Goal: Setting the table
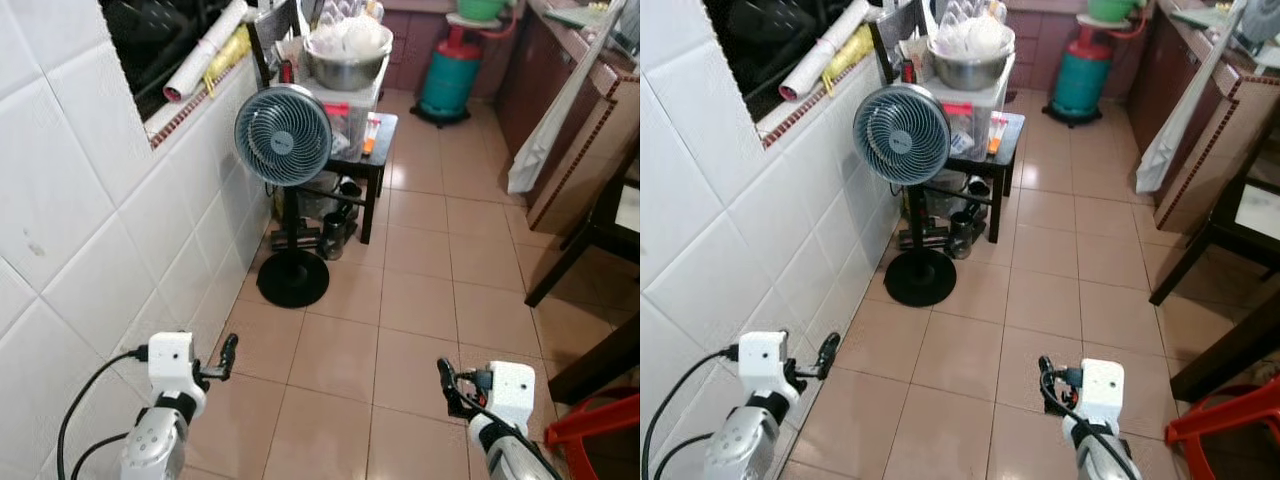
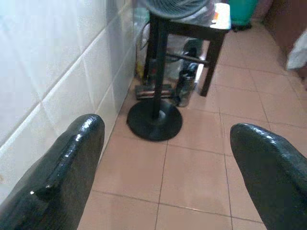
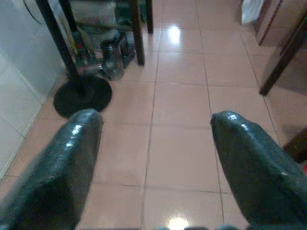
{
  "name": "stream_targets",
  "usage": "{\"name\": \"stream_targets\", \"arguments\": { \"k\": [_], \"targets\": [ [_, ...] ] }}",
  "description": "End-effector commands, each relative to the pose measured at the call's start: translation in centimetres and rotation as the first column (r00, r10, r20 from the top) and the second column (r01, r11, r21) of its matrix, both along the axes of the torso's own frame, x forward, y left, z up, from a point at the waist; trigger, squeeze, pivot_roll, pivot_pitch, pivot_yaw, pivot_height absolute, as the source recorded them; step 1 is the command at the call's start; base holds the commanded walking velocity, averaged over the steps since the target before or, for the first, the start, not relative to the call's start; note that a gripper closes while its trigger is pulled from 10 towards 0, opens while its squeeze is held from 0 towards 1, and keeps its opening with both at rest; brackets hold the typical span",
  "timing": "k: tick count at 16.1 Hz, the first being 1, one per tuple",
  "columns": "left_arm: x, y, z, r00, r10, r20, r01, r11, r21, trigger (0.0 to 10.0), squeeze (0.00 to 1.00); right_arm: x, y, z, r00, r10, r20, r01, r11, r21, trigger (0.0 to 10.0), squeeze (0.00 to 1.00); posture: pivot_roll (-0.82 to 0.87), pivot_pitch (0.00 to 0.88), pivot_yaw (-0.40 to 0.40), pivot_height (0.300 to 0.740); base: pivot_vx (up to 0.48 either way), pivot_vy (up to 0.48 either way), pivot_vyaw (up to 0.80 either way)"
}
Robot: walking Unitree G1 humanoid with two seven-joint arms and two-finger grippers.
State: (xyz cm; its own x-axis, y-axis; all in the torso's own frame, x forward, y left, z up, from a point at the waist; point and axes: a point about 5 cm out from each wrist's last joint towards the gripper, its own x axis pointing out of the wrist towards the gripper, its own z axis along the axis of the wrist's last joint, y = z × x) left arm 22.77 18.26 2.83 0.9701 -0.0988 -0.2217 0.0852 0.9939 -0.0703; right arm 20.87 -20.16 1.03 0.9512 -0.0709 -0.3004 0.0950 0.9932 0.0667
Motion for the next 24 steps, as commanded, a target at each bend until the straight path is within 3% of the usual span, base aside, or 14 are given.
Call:
{"name": "stream_targets", "arguments": {
  "k": [1,2,3,5,7,12,13,14,15,18,19,20,21,24],
  "targets": [
    [-0.2,-0.3,0.2,1.0,-0.017,-0.012,0.017,1.0,0.001,10.0,0.0,0.0,0.1,0.5,1.0,-0.01,0.005,0.01,1.0,0.0,0.0,0.0,0.04,0.0,0.015,0.74,0.0,0.0,0.0],
    [-0.3,-0.5,0.4,0.999,-0.028,-0.017,0.028,1.0,-0.003,10.0,0.0,-0.1,0.0,0.8,1.0,-0.016,0.009,0.016,1.0,-0.001,0.0,0.0,0.03,0.0,0.025,0.74,0.0,0.0,0.0],
    [-0.5,-0.8,0.6,0.999,-0.045,-0.03,0.045,0.999,-0.013,10.0,0.0,-0.3,0.0,1.2,1.0,-0.021,0.006,0.021,0.999,-0.032,10.0,0.0,0.02,0.0,0.023,0.74,0.0,0.0,0.0],
    [-0.7,-0.7,0.5,0.996,-0.075,-0.054,0.074,0.997,-0.016,10.0,0.0,-0.1,0.4,1.6,0.999,-0.034,0.009,0.035,0.998,-0.048,10.0,1.0,0.03,0.0,0.014,0.74,0.0,0.0,0.0],
    [-0.4,0.0,0.6,0.998,-0.042,-0.055,0.043,0.999,0.009,10.0,1.0,0.2,1.1,1.7,0.999,-0.041,0.012,0.041,0.999,-0.027,10.0,1.0,0.06,0.0,0.013,0.74,0.0,0.0,0.0],
    [0.3,0.2,0.4,0.999,0.037,-0.037,-0.037,0.999,-0.008,8.5,1.0,1.1,1.5,2.3,1.0,-0.008,-0.007,0.008,0.995,-0.096,10.0,1.0,0.08,0.0,-0.03,0.74,0.0,0.0,0.0],
    [0.2,0.2,0.5,0.998,0.066,-0.026,-0.066,0.998,-0.013,0.0,1.0,1.0,1.5,2.2,1.0,-0.014,-0.022,0.012,0.997,-0.08,10.0,1.0,0.08,0.0,-0.03,0.74,0.0,0.0,0.0],
    [0.2,0.0,0.5,0.997,0.072,-0.027,-0.073,0.997,-0.025,0.0,1.0,1.0,1.5,2.1,0.999,-0.01,-0.031,0.008,0.998,-0.07,10.0,1.0,0.09,0.0,-0.033,0.74,0.0,0.0,0.0],
    [0.4,-0.5,0.5,0.999,0.035,-0.016,-0.035,0.999,-0.01,0.0,0.0,1.1,1.7,2.1,1.0,0.009,-0.028,-0.01,0.998,-0.06,10.0,0.0,0.09,0.0,-0.038,0.74,0.0,0.0,0.0],
    [0.9,-0.3,0.8,0.999,0.038,-0.012,-0.038,0.999,-0.014,0.0,0.0,1.5,2.0,2.3,1.0,-0.001,-0.027,0.0,0.999,-0.052,10.0,0.0,0.1,0.0,-0.047,0.74,0.0,0.0,0.0],
    [0.9,-0.1,0.6,0.998,0.045,-0.034,-0.046,0.999,-0.023,10.0,0.0,1.4,1.8,2.1,0.999,-0.011,-0.042,0.008,0.998,-0.068,10.0,0.0,0.1,0.0,-0.05,0.74,0.0,0.0,0.0],
    [0.6,-0.2,0.3,0.997,0.044,-0.067,-0.047,0.998,-0.039,10.0,0.06,1.3,1.5,2.1,0.999,-0.017,-0.044,0.014,0.998,-0.062,10.0,0.0,0.11,0.0,-0.051,0.74,0.0,0.0,0.0],
    [0.5,-0.2,0.3,0.997,0.043,-0.067,-0.045,0.998,-0.039,10.0,1.0,1.3,1.4,2.2,0.999,-0.019,-0.033,0.018,0.999,-0.034,10.0,1.0,0.11,0.0,-0.049,0.74,0.0,0.0,0.0],
    [0.7,0.0,0.0,0.997,0.024,-0.08,-0.027,0.999,-0.042,10.0,1.0,1.4,0.9,2.2,0.998,-0.051,-0.024,0.05,0.998,-0.037,10.0,1.0,0.1,0.0,-0.038,0.74,0.0,0.0,0.0]
  ]
}}
